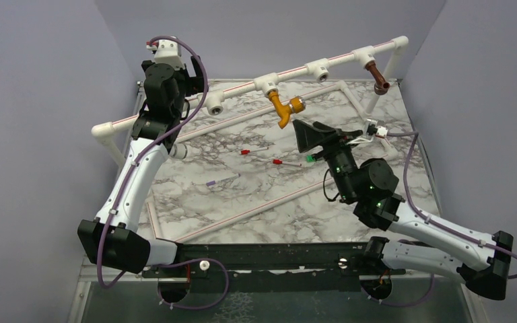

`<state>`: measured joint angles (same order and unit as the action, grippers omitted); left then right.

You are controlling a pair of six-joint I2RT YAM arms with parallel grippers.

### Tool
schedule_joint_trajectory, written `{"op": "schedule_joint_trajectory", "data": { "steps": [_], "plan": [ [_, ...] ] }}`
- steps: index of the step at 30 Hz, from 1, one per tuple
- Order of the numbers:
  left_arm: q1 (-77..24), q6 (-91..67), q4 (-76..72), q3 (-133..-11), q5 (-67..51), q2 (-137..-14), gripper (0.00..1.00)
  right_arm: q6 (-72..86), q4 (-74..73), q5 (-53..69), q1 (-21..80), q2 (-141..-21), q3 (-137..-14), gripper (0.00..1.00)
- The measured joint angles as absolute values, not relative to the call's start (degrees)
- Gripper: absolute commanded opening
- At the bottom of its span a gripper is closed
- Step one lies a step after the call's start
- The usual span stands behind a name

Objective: Install the water faucets

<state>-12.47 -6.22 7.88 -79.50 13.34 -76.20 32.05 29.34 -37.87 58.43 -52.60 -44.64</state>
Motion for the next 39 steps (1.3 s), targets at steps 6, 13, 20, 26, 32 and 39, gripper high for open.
{"op": "schedule_joint_trajectory", "data": {
  "steps": [6,13,20,26,32,39],
  "plan": [
    [-12.5,-6.2,7.9,-79.5,13.3,-76.2,0.98,8.6,24.3,-33.1,58.4,-49.5,-48.1,0.88],
    [-12.5,-6.2,7.9,-79.5,13.2,-76.2,0.98,-19.7,12.1,-22.7,58.4,-49.3,-56.3,0.89],
    [-12.5,-6.2,7.9,-79.5,13.1,-76.2,0.98,-46.9,4.0,-16.2,58.4,-49.4,-56.6,0.9],
    [-12.5,-6.3,7.9,-79.5,13.1,-76.2,0.98,-66.7,2.3,-15.8,58.4,-52.1,-55.9,0.9],
    [-12.5,-6.4,7.9,-79.5,13.0,-76.2,0.99,-81.3,5.3,-18.2,58.4,-57.6,-55.0,0.9],
    [-12.4,-6.4,7.9,-79.5,13.0,-76.2,0.99,-91.9,14.3,-21.4,58.4,-64.2,-54.8,0.89]
  ]
}}
